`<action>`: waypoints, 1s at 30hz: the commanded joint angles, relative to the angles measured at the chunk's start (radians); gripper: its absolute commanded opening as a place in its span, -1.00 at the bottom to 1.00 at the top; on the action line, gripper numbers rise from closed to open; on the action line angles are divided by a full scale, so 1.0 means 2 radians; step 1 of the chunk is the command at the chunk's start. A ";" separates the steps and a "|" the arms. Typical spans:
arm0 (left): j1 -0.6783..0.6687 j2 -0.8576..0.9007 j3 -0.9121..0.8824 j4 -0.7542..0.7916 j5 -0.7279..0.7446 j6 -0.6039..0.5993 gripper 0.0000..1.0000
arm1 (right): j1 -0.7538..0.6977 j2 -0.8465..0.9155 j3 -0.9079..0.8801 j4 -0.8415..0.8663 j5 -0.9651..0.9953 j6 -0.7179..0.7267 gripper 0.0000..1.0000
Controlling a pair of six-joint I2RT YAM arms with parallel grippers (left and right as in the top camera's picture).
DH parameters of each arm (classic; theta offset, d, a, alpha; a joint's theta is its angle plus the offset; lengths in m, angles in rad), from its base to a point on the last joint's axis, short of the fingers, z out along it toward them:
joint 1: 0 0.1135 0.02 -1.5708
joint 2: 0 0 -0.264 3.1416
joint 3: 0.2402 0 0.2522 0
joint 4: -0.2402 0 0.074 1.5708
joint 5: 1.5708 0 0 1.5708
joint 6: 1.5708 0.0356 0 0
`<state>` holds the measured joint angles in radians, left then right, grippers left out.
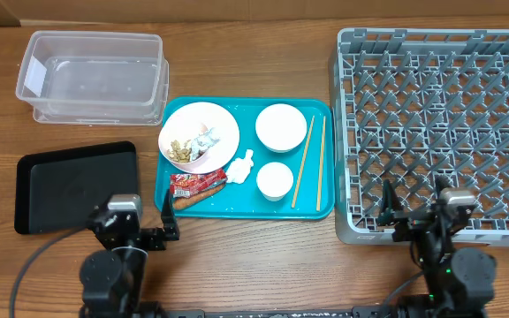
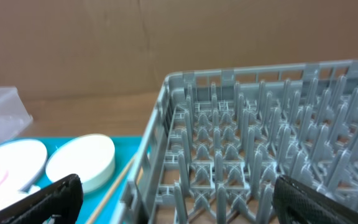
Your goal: Sort waste into correct bins and load items into the dishwasher
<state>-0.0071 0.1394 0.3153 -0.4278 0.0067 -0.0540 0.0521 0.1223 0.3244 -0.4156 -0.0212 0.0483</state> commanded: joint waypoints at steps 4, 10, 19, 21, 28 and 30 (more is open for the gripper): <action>-0.003 0.118 0.138 -0.072 0.023 -0.011 1.00 | -0.001 0.124 0.150 -0.097 0.001 0.039 1.00; -0.003 0.251 0.291 -0.215 0.072 -0.010 0.99 | -0.001 0.251 0.287 -0.252 -0.017 0.042 1.00; -0.003 0.378 0.437 -0.362 0.106 -0.011 0.99 | -0.001 0.355 0.364 -0.348 -0.016 0.040 1.00; -0.003 0.388 0.436 -0.342 0.108 -0.011 1.00 | -0.001 0.360 0.364 -0.348 -0.016 0.040 1.00; -0.003 0.463 0.436 -0.220 0.110 -0.028 1.00 | -0.001 0.362 0.364 -0.341 -0.002 0.040 1.00; -0.004 0.503 0.436 -0.187 0.111 -0.029 1.00 | -0.001 0.363 0.364 -0.339 0.002 0.040 1.00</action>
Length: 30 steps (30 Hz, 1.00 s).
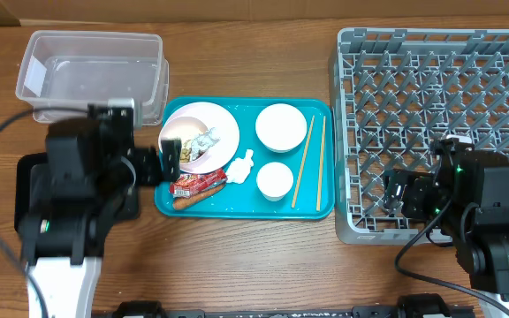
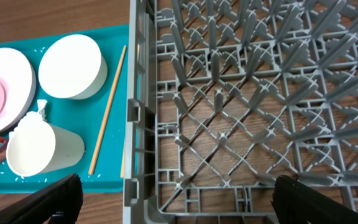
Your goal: Sort waste into correct bins and load items into the dishwasher
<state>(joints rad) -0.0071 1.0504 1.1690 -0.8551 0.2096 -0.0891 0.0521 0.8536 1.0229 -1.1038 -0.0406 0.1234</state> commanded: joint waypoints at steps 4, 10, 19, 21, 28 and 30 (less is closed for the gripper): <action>-0.015 0.128 0.009 0.075 0.010 -0.012 1.00 | -0.001 -0.003 0.014 0.008 0.012 0.002 1.00; -0.060 0.234 0.009 0.132 -0.004 -0.010 1.00 | -0.001 -0.001 0.014 0.008 0.012 0.002 1.00; -0.096 0.322 0.009 0.159 -0.024 -0.012 0.70 | -0.001 0.017 0.014 0.008 0.012 0.002 1.00; -0.096 0.332 0.009 0.159 -0.029 -0.012 0.47 | -0.001 0.023 0.014 0.008 0.012 0.002 1.00; -0.096 0.334 0.009 0.155 -0.031 -0.012 -0.83 | -0.001 0.036 0.014 0.008 0.012 0.002 1.00; -0.095 0.330 0.011 0.155 -0.031 -0.012 -0.92 | -0.001 0.037 0.014 0.008 0.012 0.002 1.00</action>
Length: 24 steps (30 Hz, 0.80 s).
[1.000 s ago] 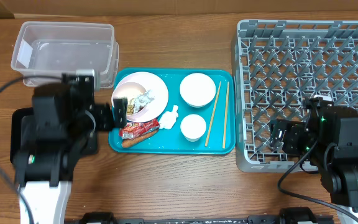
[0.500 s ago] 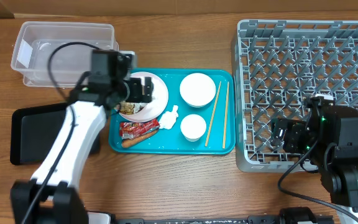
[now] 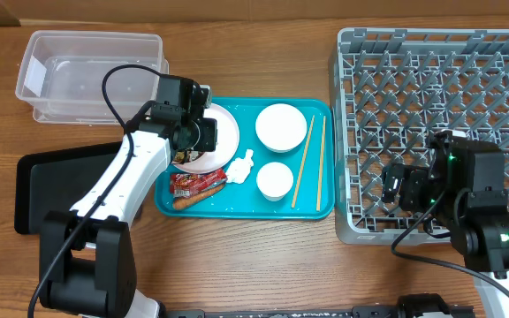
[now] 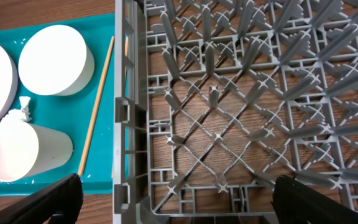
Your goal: Sort waste into correct bins and load items into the dishwasher
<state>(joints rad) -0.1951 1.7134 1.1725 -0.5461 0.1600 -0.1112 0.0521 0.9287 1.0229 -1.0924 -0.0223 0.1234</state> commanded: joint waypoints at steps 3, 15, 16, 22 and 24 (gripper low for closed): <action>0.002 -0.016 0.027 -0.006 -0.012 -0.001 -0.92 | -0.001 -0.001 0.014 0.002 0.003 0.002 1.00; 0.063 -0.062 0.161 -0.002 -0.128 -0.012 -0.92 | -0.001 -0.001 0.014 0.003 0.003 0.002 1.00; 0.072 -0.062 0.161 0.011 -0.132 -0.012 -0.92 | -0.001 -0.001 0.014 0.003 0.003 0.002 1.00; 0.121 -0.024 0.161 0.091 -0.138 -0.014 -0.91 | -0.001 -0.001 0.014 0.003 0.003 0.002 1.00; 0.130 -0.002 0.161 0.112 -0.138 -0.014 -0.87 | -0.001 -0.001 0.014 0.003 0.003 0.002 1.00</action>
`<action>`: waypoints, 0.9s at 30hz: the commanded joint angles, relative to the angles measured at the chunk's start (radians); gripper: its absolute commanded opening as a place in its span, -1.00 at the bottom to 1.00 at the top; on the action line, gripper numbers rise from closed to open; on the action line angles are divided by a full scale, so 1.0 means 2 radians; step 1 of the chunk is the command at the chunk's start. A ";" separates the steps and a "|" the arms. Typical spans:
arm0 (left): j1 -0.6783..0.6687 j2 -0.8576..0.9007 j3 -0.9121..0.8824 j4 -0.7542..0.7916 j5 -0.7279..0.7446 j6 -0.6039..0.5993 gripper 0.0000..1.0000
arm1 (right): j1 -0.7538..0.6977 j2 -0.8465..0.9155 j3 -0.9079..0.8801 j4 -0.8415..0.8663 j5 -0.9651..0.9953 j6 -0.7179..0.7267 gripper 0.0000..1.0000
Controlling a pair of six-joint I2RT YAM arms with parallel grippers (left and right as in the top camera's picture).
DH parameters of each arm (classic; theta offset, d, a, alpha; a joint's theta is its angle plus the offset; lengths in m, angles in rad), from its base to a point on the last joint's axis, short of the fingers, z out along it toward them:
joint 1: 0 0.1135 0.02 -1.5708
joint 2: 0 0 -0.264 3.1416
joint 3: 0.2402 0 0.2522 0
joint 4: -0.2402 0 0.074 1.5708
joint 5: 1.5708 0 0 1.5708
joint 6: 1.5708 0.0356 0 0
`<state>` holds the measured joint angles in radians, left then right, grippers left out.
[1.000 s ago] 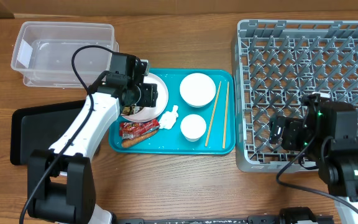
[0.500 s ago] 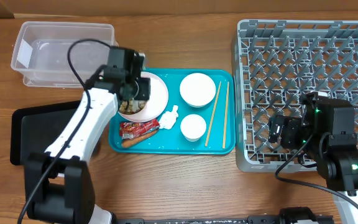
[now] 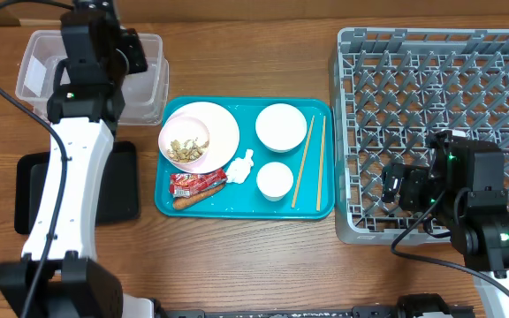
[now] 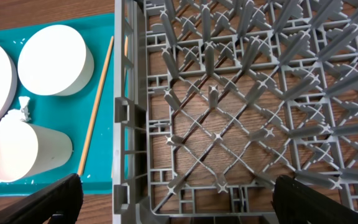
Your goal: Sort waste into correct bins and load items into the dishwasher
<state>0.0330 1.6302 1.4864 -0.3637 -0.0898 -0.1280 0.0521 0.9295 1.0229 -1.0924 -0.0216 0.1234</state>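
A teal tray [image 3: 321, 208] holds a white plate [image 3: 221, 124] with food scraps [image 3: 186, 148], a white bowl [image 3: 281, 126], a white cup [image 3: 275, 180], two chopsticks [image 3: 307, 163], a red wrapper [image 3: 197, 183] and a small white scrap [image 3: 241, 168]. My left gripper [image 3: 138, 51] reaches over the clear bin [image 3: 87, 84]; its fingers are too dark to read. My right gripper [image 4: 179, 202] hangs open over the near left corner of the grey dish rack [image 4: 229, 93], with nothing between its fingers. The bowl [image 4: 55, 53] and cup [image 4: 27, 152] lie to its left.
A black tray [image 3: 34, 190] lies at the left, partly under my left arm. The dish rack [image 3: 440, 88] fills the right side, its pegs standing up. Cardboard runs along the table's far edge.
My left gripper was down on the plate and is now over the clear bin at the back left. The crumpled white wrapper is gone from the plate. The right gripper has not moved.
Both arms were folded low at the table's front edge. Then both were raised, the left beside the plate and the right over the rack's corner. The left gripper then sat on the plate's wrapper, and now it is over the clear bin, the plate holding only scraps.
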 commanded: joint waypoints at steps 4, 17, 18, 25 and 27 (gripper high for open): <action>0.025 0.070 0.004 0.043 -0.011 -0.006 -0.24 | -0.001 -0.001 0.014 0.003 0.003 0.002 1.00; -0.021 0.005 0.004 -0.126 0.180 -0.006 -0.02 | -0.001 -0.001 0.014 0.003 0.003 0.002 1.00; -0.030 0.005 0.004 -0.159 0.186 -0.006 -0.01 | -0.001 -0.001 0.014 0.003 0.003 0.002 1.00; -0.108 0.030 -0.014 -0.373 0.165 0.001 0.22 | -0.001 -0.001 0.014 0.003 0.003 0.002 1.00; -0.135 0.039 -0.041 -0.381 0.143 0.011 0.26 | -0.001 -0.001 0.014 0.002 0.003 0.002 1.00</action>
<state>-0.1860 1.6741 1.4639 -1.1095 0.2329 -0.1307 0.0521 0.9298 1.0233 -1.0927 -0.0216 0.1238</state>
